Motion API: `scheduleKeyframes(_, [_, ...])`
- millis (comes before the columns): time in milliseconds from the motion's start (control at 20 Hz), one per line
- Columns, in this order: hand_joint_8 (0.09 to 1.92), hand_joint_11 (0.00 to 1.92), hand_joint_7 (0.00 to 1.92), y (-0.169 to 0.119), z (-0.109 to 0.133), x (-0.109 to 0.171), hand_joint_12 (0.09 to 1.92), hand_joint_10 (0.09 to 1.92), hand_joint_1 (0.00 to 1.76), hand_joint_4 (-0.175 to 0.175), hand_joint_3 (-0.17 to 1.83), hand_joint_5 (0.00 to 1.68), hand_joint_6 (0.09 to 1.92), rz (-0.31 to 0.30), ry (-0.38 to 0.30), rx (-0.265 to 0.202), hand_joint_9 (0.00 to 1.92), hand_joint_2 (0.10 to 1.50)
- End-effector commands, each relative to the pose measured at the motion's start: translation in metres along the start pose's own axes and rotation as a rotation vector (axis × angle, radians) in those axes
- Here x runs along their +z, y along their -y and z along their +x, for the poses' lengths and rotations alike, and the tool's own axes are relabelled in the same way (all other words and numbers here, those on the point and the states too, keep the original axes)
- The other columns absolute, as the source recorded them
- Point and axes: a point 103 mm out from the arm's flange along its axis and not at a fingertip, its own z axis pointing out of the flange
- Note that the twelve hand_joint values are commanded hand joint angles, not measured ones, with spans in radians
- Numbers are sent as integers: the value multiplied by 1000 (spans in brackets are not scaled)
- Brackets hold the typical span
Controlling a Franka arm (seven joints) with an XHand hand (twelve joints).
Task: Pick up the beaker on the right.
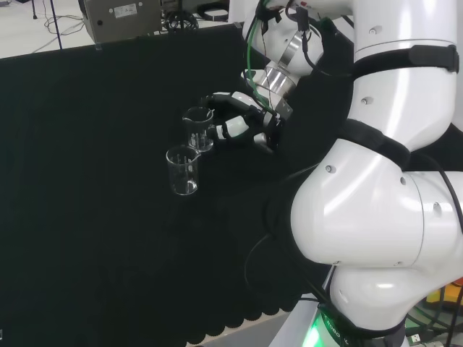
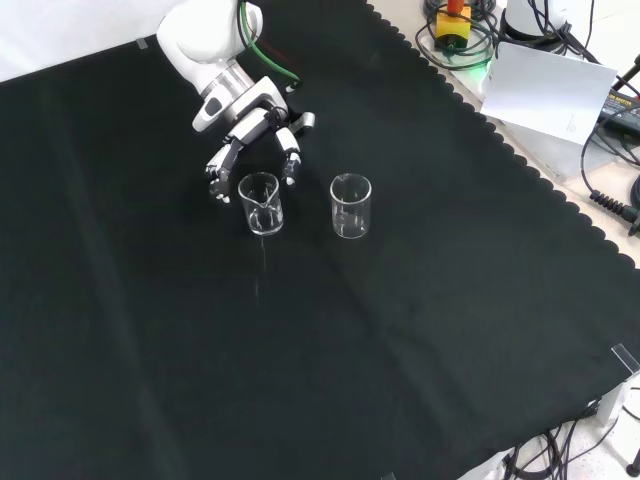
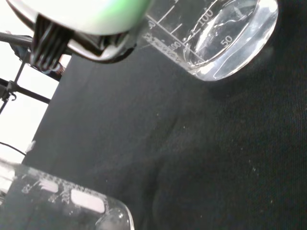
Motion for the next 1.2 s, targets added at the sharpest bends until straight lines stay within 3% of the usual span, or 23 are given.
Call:
scheduleKeyframes(50, [780,139,333,-7,-16,-6,1394,694,928,-85,649,402,126,-26,-58,-19,484,477])
scheduleKeyframes(200, [777,143,340,-12,-25,-12,1394,689,929,-85,646,407,125,-14,-55,-33,490,479])
scheduleKeyframes(900, [762,151,316,-10,17,10,1392,673,935,-78,638,388,108,31,-5,-68,494,480])
scheduleKeyframes(1200, [761,152,312,-8,21,16,1391,668,939,-77,636,388,103,1,9,-79,496,480])
